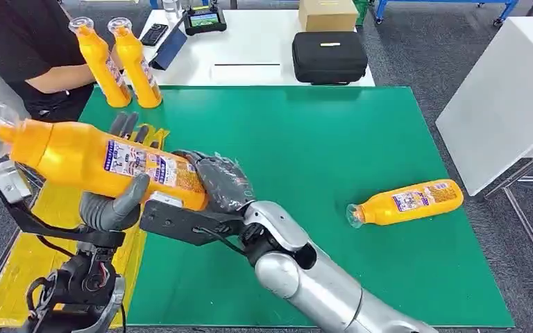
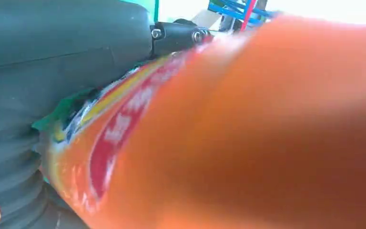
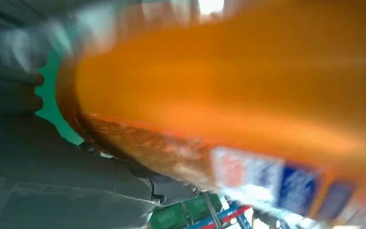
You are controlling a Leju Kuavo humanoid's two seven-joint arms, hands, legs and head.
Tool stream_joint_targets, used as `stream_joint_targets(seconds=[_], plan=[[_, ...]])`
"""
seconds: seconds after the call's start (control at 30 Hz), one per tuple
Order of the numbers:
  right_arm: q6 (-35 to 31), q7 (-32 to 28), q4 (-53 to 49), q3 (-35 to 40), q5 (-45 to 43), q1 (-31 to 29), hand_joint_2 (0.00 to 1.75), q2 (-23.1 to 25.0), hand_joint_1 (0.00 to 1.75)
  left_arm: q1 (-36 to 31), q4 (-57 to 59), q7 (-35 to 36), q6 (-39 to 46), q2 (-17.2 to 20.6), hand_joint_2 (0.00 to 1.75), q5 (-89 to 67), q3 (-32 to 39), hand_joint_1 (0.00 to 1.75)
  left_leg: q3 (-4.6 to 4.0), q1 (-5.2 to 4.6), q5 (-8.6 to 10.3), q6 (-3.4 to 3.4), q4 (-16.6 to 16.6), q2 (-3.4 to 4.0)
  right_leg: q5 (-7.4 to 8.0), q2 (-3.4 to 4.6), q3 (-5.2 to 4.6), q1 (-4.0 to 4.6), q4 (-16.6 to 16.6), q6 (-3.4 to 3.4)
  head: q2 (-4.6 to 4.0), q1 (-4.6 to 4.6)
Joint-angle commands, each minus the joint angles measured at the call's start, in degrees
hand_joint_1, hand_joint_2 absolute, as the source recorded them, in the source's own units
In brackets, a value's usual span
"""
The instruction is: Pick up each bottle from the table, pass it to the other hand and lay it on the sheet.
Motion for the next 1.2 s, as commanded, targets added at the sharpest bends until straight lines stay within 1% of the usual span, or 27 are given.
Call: stream_joint_targets(seconds=[0.03, 0.13, 0.17, 0.2, 0.23, 0.27, 0.33, 0.47, 0.53, 0.57, 0.6, 0.63, 0.77, 0.8, 0.83, 0.9, 0.93, 1.0, 1.1, 1.13, 1.17, 1.2], plan=[[1.33, -0.05, 9.13, 12.23, -1.84, -2.14, 1.75, -2.13, 1.75, -2.21, 2.62, -1.13, -0.19, -0.5, 1.75, 0.27, 0.36, 0.0, 0.4, 0.11, -0.05, -0.23, -0.16, -0.04, -0.06, -0.15, 0.45, 0.1, -0.2, 0.01, 0.0, 0.0], [1.31, -0.05, 9.1, 12.05, -1.9, -2.34, 1.75, -2.23, 1.75, -2.16, 2.57, -1.16, -0.19, -0.54, 1.75, 0.26, 0.33, 0.0, 0.14, 0.03, 0.0, -0.1, -0.08, -0.1, -0.03, -0.15, 0.15, 0.03, -0.09, 0.01, 0.0, 0.0], [1.32, 0.01, 8.95, 11.93, -2.04, -2.32, 1.75, -2.27, 1.75, -2.12, 2.48, -1.17, -0.12, -0.59, 1.75, 0.24, 0.37, 0.61, 0.3, 0.09, -0.05, -0.2, -0.1, -0.13, -0.09, -0.23, 0.35, 0.08, -0.14, 0.01, 0.0, 0.0], [1.29, 0.11, 8.96, 11.71, -2.22, -2.21, 1.75, -2.42, 1.75, -1.94, 2.42, -1.4, -0.08, -0.72, 1.75, 0.34, 0.5, 1.64, 0.22, 0.08, -0.02, -0.15, -0.09, -0.11, -0.05, -0.19, 0.26, 0.08, -0.13, 0.02, 0.0, 0.02], [1.29, 0.11, 8.96, 11.71, -2.22, -2.21, 1.75, -2.42, 1.75, -1.94, 2.42, -1.4, -0.08, -0.72, 1.75, 0.34, 0.5, 1.64, 0.14, 0.04, 0.0, -0.11, -0.08, -0.09, -0.03, -0.15, 0.16, 0.04, -0.1, 0.01, 0.0, 0.0], [1.3, 0.14, 8.92, 11.53, -2.31, -2.22, 1.75, -2.64, 1.75, -1.66, 2.41, -1.71, -0.11, -0.6, 1.75, 0.28, 0.62, 1.75, 0.26, 0.09, -0.04, -0.18, -0.09, -0.11, -0.07, -0.21, 0.32, 0.09, -0.14, 0.02, 0.0, 0.0], [1.35, 0.19, 8.87, 10.97, -2.34, -2.09, 1.75, -3.03, 1.75, -1.23, 2.43, -2.45, -0.03, -0.68, 1.75, -0.02, 0.94, 1.75, 0.15, 0.06, 0.0, -0.12, -0.08, -0.12, -0.03, -0.19, 0.19, 0.06, -0.12, 0.01, 0.0, 0.0], [1.77, 0.04, 8.96, 9.51, -2.11, -1.35, 1.75, -3.43, 1.75, -0.72, 2.06, -3.28, 0.3, -1.13, 1.75, -0.56, 1.7, 1.75, 0.41, 0.14, -0.06, -0.26, -0.12, -0.18, -0.1, -0.31, 0.5, 0.14, -0.22, 0.03, 0.0, 0.0], [1.84, -0.15, 9.13, 9.57, -1.84, -1.25, 1.75, -3.46, 1.75, -0.54, 1.54, -3.31, 0.49, -1.43, 1.75, -0.63, 2.14, 1.75, 0.24, 0.09, -0.02, -0.17, -0.09, -0.16, -0.06, -0.25, 0.3, 0.09, -0.16, 0.01, 0.0, 0.02], [1.9, -0.16, 9.14, 9.41, -1.83, -1.14, 1.75, -3.48, 1.75, -0.43, 1.41, -3.4, 0.56, -1.39, 1.75, -0.83, 2.28, 1.75, 0.3, 0.11, -0.03, -0.2, -0.11, -0.2, -0.08, -0.31, 0.39, 0.11, -0.19, 0.02, 0.0, 0.0], [1.9, -0.16, 9.18, 9.34, -1.83, -1.17, 1.75, -3.61, 1.75, -0.35, 1.44, -3.4, 0.58, -1.29, 1.75, -0.83, 2.36, 1.75, 0.18, 0.06, -0.01, -0.13, -0.08, -0.13, -0.04, -0.2, 0.22, 0.07, -0.13, 0.01, 0.0, 0.0], [1.85, -0.16, 9.1, 9.13, -1.81, -1.19, 1.75, -3.62, 1.75, -0.12, 1.33, -3.49, 0.59, -1.14, 1.75, -0.9, 2.55, 1.75, 0.3, 0.1, -0.05, -0.2, -0.09, -0.18, -0.09, -0.28, 0.37, 0.1, -0.16, 0.01, 0.0, 0.0], [1.48, -0.08, 8.93, 8.37, -1.68, -1.22, 1.75, -3.89, 1.75, 0.23, 1.61, -3.89, 0.04, -0.55, 1.75, -0.73, 2.79, 1.75, 0.4, 0.12, -0.07, -0.25, -0.12, -0.15, -0.11, -0.28, 0.47, 0.13, -0.2, 0.03, 0.0, 0.0], [1.49, -0.05, 8.98, 8.29, -1.68, -1.22, 1.75, -3.88, 1.75, 0.19, 1.78, -3.99, -0.1, -0.52, 1.75, -0.58, 2.82, 1.75, 0.22, 0.07, -0.02, -0.15, -0.09, -0.12, -0.05, -0.21, 0.26, 0.08, -0.14, 0.02, 0.0, 0.0], [1.48, -0.03, 9.02, 8.24, -1.68, -1.23, 1.75, -3.88, 1.75, 0.16, 1.81, -4.01, -0.13, -0.54, 1.75, -0.52, 2.81, 1.75, 0.33, 0.11, -0.05, -0.21, -0.1, -0.14, -0.08, -0.25, 0.39, 0.11, -0.18, 0.02, 0.0, 0.02], [1.48, -0.03, 9.02, 8.24, -1.68, -1.23, 1.75, -3.88, 1.75, 0.16, 1.81, -4.01, -0.13, -0.54, 1.75, -0.52, 2.81, 1.75, 0.18, 0.05, 0.0, -0.12, -0.07, -0.13, -0.05, -0.2, 0.2, 0.06, -0.11, 0.02, 0.0, 0.0], [1.48, -0.03, 9.02, 8.24, -1.68, -1.23, 1.75, -3.88, 1.75, 0.16, 1.81, -4.01, -0.13, -0.54, 1.75, -0.52, 2.81, 1.75, 0.28, 0.1, -0.03, -0.19, -0.08, -0.18, -0.08, -0.29, 0.35, 0.11, -0.16, 0.02, 0.0, 0.0], [1.32, 0.12, 9.14, 8.16, -1.64, -1.19, 1.75, -3.75, 1.75, -0.01, 1.86, -3.96, -0.17, -0.59, 1.75, -0.44, 2.67, 1.75, 0.21, 0.06, -0.02, -0.15, -0.08, -0.13, -0.06, -0.21, 0.25, 0.07, -0.13, 0.02, 0.0, 0.0], [1.15, 0.33, 9.15, 8.11, -1.54, -1.26, 1.75, -3.84, 1.75, -0.32, 2.03, -3.85, -0.32, -0.64, 1.75, -0.26, 2.37, 1.75, 0.33, 0.11, -0.04, -0.21, -0.1, -0.18, -0.09, -0.29, 0.4, 0.11, -0.18, 0.02, 0.0, 0.0], [1.16, 0.51, 9.26, 8.16, -1.27, -1.36, 1.75, -3.97, 1.33, -0.52, 2.14, -3.87, -0.33, -0.69, 1.75, -0.3, 2.34, 1.75, 0.23, 0.09, -0.02, -0.17, -0.08, -0.18, -0.07, -0.27, 0.3, 0.1, -0.16, 0.02, 0.0, 0.0], [1.08, 0.45, 9.14, 8.43, -0.35, -1.59, 1.75, -4.36, 0.0, -0.64, 2.17, -3.97, -0.35, -0.73, 1.75, -0.41, 2.42, 1.75, 0.33, 0.12, -0.04, -0.21, -0.1, -0.21, -0.1, -0.33, 0.41, 0.12, -0.19, 0.02, 0.0, 0.0], [1.53, 0.56, 9.1, 8.2, -0.06, -1.6, 0.0, -4.64, 0.0, -0.67, 2.16, -4.2, -0.35, -0.74, 1.75, -0.69, 2.64, 1.75, 0.26, 0.09, -0.02, -0.18, -0.08, -0.19, -0.07, -0.29, 0.33, 0.1, -0.16, 0.02, 0.0, 0.0]])
